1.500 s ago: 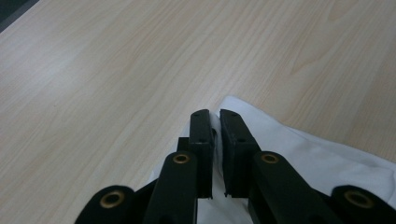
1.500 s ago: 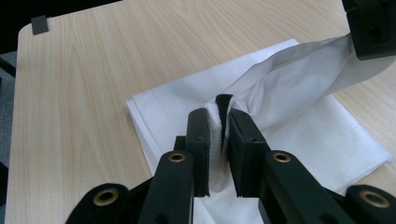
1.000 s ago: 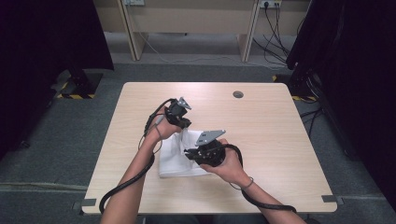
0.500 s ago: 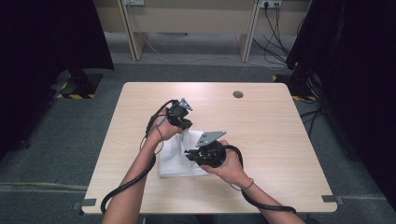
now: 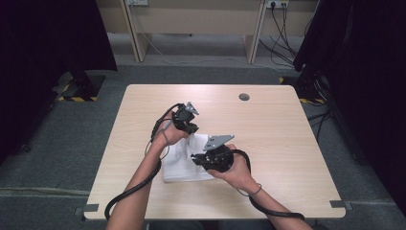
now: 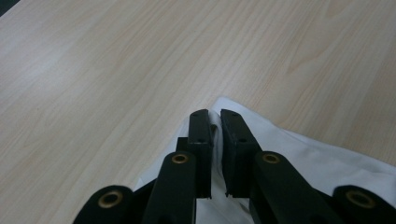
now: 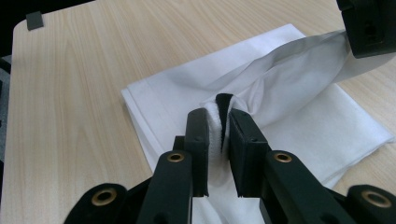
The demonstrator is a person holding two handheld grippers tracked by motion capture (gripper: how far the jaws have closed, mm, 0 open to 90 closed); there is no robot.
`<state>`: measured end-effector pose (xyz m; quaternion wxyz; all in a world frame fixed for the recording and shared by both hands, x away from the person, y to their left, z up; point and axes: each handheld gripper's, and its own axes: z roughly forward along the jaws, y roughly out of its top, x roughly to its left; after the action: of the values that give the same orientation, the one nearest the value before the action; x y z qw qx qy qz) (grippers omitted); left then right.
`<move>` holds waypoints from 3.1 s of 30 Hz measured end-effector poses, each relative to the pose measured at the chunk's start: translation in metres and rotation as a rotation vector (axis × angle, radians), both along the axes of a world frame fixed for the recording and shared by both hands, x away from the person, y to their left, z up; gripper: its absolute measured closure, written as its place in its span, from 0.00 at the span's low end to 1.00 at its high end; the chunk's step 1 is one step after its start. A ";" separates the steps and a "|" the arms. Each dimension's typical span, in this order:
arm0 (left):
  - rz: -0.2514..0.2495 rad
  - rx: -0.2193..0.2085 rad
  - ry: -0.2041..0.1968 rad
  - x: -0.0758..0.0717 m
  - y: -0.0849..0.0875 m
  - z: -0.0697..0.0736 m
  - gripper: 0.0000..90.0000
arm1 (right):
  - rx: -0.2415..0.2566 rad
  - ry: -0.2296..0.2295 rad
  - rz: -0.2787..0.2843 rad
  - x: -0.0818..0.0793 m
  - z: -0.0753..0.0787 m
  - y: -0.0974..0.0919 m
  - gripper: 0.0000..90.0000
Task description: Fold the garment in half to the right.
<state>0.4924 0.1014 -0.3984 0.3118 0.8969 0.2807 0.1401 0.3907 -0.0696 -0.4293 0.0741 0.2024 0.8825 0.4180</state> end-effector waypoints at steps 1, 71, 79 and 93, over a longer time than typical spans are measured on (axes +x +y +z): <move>-0.001 -0.001 0.000 0.000 0.000 0.000 0.92 | 0.000 0.002 -0.001 0.000 -0.001 0.000 0.88; 0.032 -0.023 -0.072 -0.002 -0.014 -0.006 0.62 | -0.018 0.009 -0.086 -0.001 -0.012 -0.025 0.65; 0.057 -0.032 -0.116 -0.003 -0.012 -0.002 0.50 | -0.006 0.017 -0.105 0.000 -0.009 -0.036 0.59; 0.109 -0.052 -0.175 -0.013 0.010 0.005 0.39 | 0.019 0.015 -0.122 0.000 0.002 -0.051 0.57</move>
<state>0.4798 0.1110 -0.3932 0.3502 0.8563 0.3042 0.2272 0.3911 -0.1205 -0.4269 0.0910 0.2594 0.8650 0.4198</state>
